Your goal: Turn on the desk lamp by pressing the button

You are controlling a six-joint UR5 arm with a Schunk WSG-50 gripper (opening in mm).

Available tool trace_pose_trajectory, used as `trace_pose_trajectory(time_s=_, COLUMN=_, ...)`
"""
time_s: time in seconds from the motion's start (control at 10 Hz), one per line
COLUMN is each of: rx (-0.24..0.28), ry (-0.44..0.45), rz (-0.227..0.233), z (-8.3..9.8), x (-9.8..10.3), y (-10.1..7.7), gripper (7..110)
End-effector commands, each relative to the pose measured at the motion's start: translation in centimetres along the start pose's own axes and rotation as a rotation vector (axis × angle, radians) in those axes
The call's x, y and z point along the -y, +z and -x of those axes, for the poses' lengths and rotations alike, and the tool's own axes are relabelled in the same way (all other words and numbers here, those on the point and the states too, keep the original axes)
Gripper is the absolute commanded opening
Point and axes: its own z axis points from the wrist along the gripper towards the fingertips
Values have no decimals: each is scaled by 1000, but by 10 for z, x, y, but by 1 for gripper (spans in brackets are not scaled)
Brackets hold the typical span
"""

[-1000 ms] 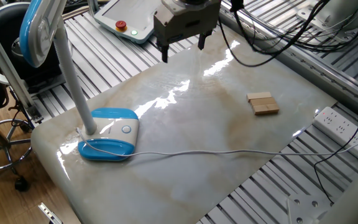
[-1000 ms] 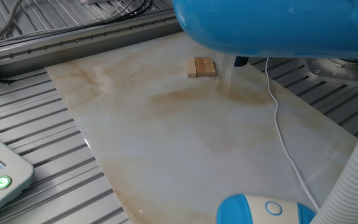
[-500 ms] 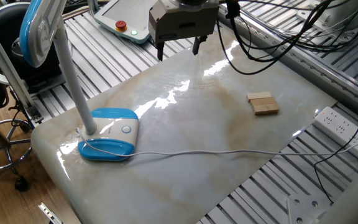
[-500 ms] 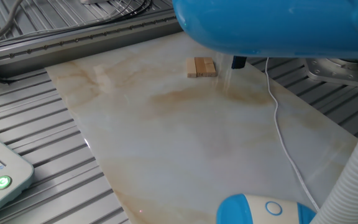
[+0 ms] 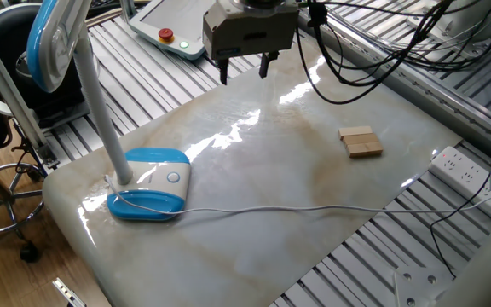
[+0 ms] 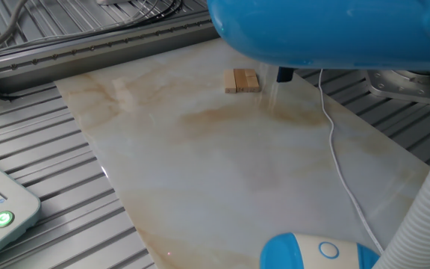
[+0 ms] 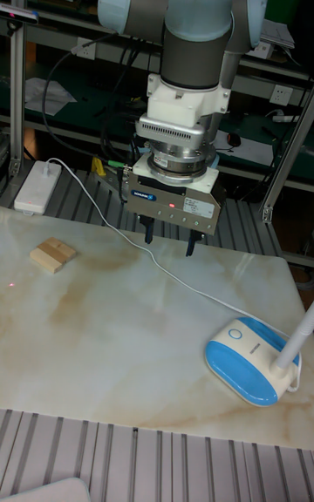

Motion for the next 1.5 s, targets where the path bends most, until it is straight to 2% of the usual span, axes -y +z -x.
trace_pose_trajectory(time_s=0.0, rx=-10, ry=-62, rz=-20, z=-1, x=4, y=2, gripper=7)
trace_pose_trajectory(time_s=0.1, rx=-4, ry=-106, rz=-51, z=1, x=13, y=5, gripper=7)
trace_pose_trajectory(time_s=0.4, rx=1, ry=-155, rz=-57, z=3, x=15, y=6, gripper=7)
trace_pose_trajectory(time_s=0.5, rx=19, ry=-152, rz=-48, z=8, x=13, y=6, gripper=7)
trace_pose_trajectory(time_s=0.8, rx=25, ry=-81, rz=-5, z=10, x=1, y=5, gripper=7)
trace_pose_trajectory(time_s=1.2, rx=20, ry=-55, rz=-29, z=11, x=8, y=4, gripper=7)
trace_pose_trajectory(time_s=1.3, rx=19, ry=-4, rz=-26, z=10, x=7, y=4, gripper=7)
trace_pose_trajectory(time_s=1.4, rx=1, ry=4, rz=-54, z=6, x=14, y=4, gripper=7)
